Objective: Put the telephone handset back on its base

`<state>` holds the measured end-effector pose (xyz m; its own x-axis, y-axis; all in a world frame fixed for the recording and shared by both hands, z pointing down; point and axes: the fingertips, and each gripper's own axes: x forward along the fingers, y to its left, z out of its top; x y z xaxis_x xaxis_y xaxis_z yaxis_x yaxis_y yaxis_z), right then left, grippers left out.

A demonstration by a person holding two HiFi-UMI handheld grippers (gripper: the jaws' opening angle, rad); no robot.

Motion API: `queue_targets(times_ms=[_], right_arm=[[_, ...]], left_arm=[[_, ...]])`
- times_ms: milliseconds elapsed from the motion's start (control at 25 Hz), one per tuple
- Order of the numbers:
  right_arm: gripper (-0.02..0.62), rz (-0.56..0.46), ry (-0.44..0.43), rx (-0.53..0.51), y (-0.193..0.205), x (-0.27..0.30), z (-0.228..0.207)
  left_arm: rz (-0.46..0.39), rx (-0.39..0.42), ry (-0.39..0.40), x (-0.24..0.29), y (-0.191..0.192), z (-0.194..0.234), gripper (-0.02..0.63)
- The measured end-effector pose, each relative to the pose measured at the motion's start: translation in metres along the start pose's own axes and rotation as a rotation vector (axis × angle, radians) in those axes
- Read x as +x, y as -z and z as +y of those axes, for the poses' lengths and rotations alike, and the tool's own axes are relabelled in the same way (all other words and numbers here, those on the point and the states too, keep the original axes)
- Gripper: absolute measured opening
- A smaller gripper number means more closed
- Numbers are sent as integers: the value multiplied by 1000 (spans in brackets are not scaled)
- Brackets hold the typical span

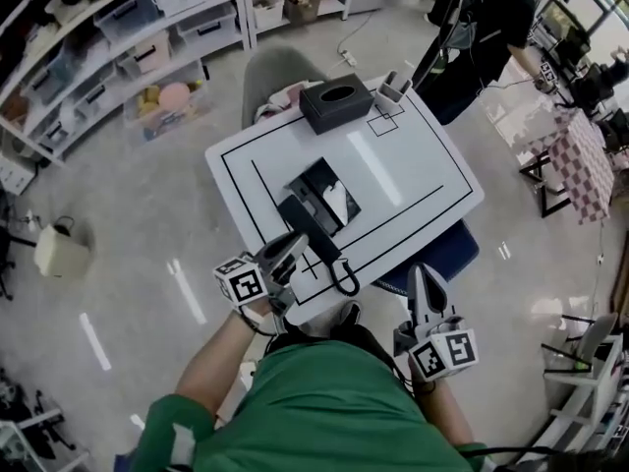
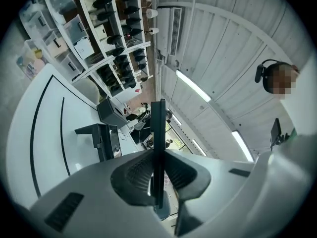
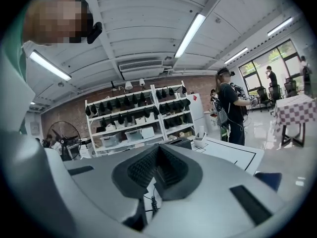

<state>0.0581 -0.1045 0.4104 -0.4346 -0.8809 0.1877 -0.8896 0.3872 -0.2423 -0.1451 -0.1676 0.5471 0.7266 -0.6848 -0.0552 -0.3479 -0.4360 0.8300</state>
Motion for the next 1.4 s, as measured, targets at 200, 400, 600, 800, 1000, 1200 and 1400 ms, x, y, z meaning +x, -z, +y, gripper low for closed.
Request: queue_targets(times_ms=[200, 400, 600, 800, 1000, 1200, 1400], right_arm=[[21, -11, 20, 0, -12, 1, -17], [21, 26, 31, 26, -4, 1, -37], [21, 43, 51, 34, 0, 2, -60], [21, 77, 69, 51, 8, -2, -73], [21, 86, 71, 55, 9, 3, -79], [21, 92, 69, 63, 12, 6, -82], [21, 93, 72, 67, 14, 8, -83]], left_arm=[[-12, -34, -9, 20, 0, 22, 80], [-5, -51, -40, 35, 4, 49, 80], [-1, -50, -50, 56, 6, 69, 80], [10, -66, -65, 64, 11, 84, 80], [48, -110, -54, 75, 19, 99, 80], [72, -154, -90, 77, 33, 121, 80], [73, -195, -98, 78, 34, 134, 80]])
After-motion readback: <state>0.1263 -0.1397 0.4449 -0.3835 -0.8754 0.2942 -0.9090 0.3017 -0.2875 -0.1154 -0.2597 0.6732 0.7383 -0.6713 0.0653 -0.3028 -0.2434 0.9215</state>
